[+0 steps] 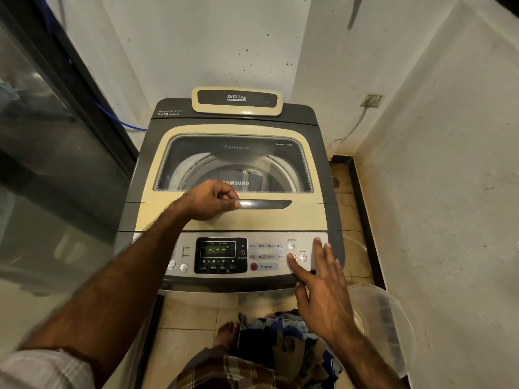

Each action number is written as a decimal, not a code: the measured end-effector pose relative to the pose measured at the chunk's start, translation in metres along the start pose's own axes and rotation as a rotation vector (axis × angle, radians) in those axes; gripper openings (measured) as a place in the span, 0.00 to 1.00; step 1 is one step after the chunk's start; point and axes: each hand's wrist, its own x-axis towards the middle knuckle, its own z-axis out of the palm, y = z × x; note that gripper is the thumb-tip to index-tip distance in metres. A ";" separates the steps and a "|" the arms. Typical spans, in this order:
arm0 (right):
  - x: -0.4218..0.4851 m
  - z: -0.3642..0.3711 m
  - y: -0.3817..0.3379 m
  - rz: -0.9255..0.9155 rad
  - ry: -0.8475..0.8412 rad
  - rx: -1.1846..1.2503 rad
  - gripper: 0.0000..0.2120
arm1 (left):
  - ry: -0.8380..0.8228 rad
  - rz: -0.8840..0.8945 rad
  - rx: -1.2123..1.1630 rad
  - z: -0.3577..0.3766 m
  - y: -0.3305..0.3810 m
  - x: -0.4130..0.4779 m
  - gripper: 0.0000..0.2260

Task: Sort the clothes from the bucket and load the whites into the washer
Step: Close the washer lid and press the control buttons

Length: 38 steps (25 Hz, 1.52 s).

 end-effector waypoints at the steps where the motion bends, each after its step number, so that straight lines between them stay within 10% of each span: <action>1: 0.000 -0.002 -0.001 -0.001 -0.012 -0.003 0.31 | 0.002 -0.001 0.003 0.000 0.000 0.000 0.03; 16: 0.002 -0.011 -0.056 -0.354 0.062 -0.040 0.23 | 0.023 0.000 -0.016 0.001 0.004 -0.006 0.03; 38: 0.019 -0.015 -0.045 -0.264 -0.122 0.225 0.22 | -0.008 0.006 -0.006 -0.002 0.001 -0.002 0.02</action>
